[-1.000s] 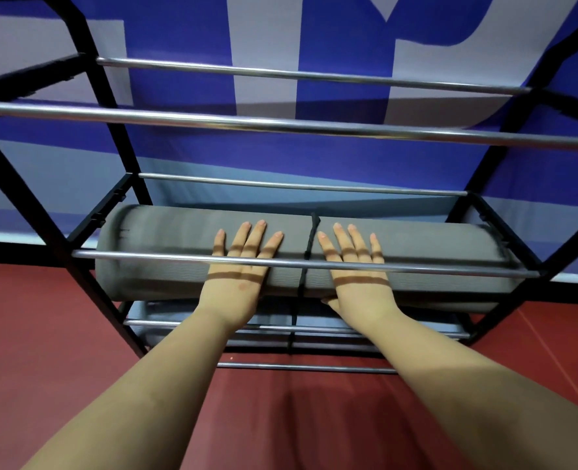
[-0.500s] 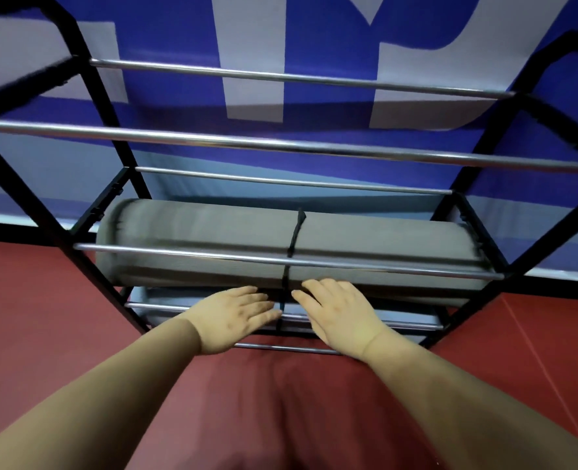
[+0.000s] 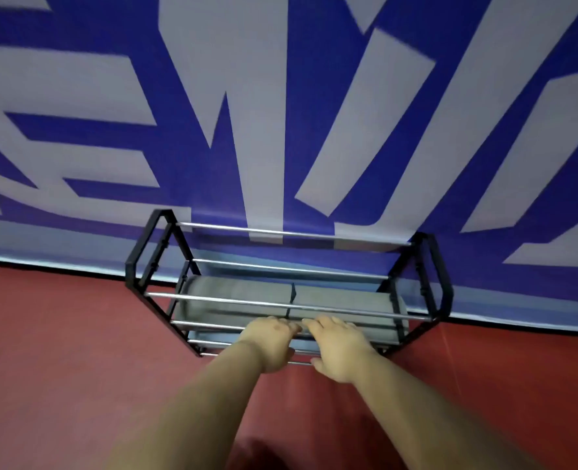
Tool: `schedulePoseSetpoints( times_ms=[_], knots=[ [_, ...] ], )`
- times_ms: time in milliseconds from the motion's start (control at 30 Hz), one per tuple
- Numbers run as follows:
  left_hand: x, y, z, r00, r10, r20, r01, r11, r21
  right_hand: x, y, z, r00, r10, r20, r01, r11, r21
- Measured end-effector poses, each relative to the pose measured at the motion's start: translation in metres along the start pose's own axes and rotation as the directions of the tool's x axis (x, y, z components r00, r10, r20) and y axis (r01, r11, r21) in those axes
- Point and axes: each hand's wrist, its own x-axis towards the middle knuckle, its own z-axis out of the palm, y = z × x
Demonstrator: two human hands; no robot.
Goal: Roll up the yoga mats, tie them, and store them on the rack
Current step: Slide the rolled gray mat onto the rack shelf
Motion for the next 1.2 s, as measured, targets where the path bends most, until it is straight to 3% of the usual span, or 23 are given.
schedulePoseSetpoints(
  times_ms=[267, 433, 567, 800, 900, 1200],
  knots=[
    [-0.127, 0.051, -0.256, 0.993, 0.047, -0.107, -0.048, 0.999, -0.006, -0.112, -0.033, -0.258, 0.989, 0.133, -0.063, -0.137, 0.989, -0.053],
    [-0.206, 0.075, -0.415, 0.968, 0.089, -0.234, -0.082, 0.996, 0.037, -0.19, -0.067, -0.413, 0.944, 0.228, -0.237, -0.241, 0.97, -0.024],
    [-0.267, 0.107, -0.485, 0.937, 0.116, -0.331, -0.092, 0.992, 0.089, -0.257, -0.087, -0.489, 0.866, 0.266, -0.423, -0.292, 0.956, 0.005],
    [-0.358, 0.177, -0.488, 0.895, 0.072, -0.441, -0.029, 0.994, 0.103, -0.367, -0.105, -0.499, 0.82, 0.235, -0.522, -0.304, 0.951, -0.05],
    [-0.392, 0.207, -0.47, 0.875, -0.002, -0.483, 0.018, 0.999, 0.029, -0.416, -0.108, -0.49, 0.802, 0.187, -0.568, -0.277, 0.958, -0.075],
    [-0.484, 0.289, -0.405, 0.862, -0.093, -0.498, 0.125, 0.992, 0.031, -0.527, -0.12, -0.428, 0.851, 0.111, -0.514, -0.191, 0.976, -0.105]
  ],
)
